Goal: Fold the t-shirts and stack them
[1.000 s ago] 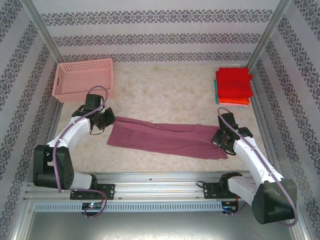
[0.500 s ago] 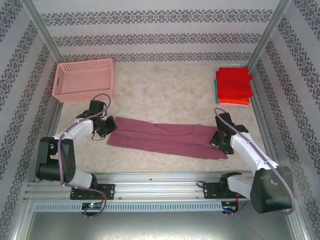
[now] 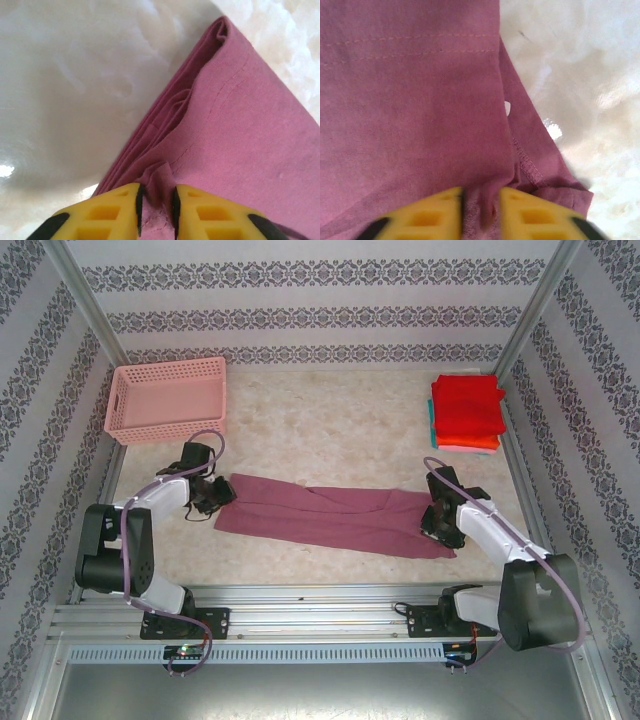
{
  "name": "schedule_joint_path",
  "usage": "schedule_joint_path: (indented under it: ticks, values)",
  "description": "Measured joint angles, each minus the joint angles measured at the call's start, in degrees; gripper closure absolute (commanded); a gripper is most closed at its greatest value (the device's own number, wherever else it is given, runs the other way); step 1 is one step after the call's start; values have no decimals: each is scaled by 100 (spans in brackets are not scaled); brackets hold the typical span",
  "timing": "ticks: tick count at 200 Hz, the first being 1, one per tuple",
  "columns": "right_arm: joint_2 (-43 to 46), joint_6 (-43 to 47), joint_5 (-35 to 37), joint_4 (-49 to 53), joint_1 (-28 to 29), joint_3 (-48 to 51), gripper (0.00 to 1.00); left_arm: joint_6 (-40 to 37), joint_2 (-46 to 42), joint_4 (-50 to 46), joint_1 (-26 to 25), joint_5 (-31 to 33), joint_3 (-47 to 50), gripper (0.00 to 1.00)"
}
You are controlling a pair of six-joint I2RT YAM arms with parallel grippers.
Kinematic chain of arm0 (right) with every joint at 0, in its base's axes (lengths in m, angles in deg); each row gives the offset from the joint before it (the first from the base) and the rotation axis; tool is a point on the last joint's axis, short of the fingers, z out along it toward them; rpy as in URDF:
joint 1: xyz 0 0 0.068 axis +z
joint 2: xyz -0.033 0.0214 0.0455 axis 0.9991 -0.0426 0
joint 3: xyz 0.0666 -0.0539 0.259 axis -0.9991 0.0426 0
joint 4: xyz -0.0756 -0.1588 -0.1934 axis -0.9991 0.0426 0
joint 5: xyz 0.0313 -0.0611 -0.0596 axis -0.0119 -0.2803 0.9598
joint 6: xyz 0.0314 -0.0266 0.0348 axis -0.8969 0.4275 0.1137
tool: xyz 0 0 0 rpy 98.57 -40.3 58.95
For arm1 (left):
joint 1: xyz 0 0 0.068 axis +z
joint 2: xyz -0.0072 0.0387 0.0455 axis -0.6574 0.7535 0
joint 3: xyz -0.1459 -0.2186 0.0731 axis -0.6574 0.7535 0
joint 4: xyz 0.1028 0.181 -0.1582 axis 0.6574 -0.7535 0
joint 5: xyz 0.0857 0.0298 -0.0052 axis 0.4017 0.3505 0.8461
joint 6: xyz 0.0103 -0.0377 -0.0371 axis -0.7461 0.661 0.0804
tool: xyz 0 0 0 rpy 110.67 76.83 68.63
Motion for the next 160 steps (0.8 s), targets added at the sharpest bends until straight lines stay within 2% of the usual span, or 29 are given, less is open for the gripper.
schedule_joint_path:
  ticks: [9, 21, 30, 42, 59, 75, 101, 124, 138, 160]
  values:
    - [116, -4, 17, 15, 61, -2, 34, -101, -125, -11, 0, 90, 4, 31]
    - [363, 81, 74, 52, 184, -28, 29, -197, -417, -50, 0, 262, 4, 13]
    - [560, 120, 133, 68, 317, -90, 28, -269, -691, -76, 0, 365, -4, 8]
    - [723, 177, 243, 70, 525, -232, 27, -323, -940, -157, -22, 448, -85, 6]
    - [702, 208, 393, -37, 981, -514, 29, -365, -1016, -216, -201, 568, -345, 13]
    - [393, 201, 439, -262, 1458, -785, 34, -328, -894, -192, -568, 564, -557, 25]
    - [-721, 90, 435, -695, 2205, -1366, 49, -50, -409, 39, -1078, 385, -671, 45]
    - [-1814, -31, 385, -986, 2664, -2004, 60, 326, 144, 199, -1309, 177, -671, 60]
    - [-2330, -96, 330, -1093, 2830, -2315, 64, 481, 376, 260, -1364, 66, -660, 65]
    - [-2828, -216, 190, -1121, 2944, -2483, 65, 599, 463, 345, -1388, 13, -531, 67]
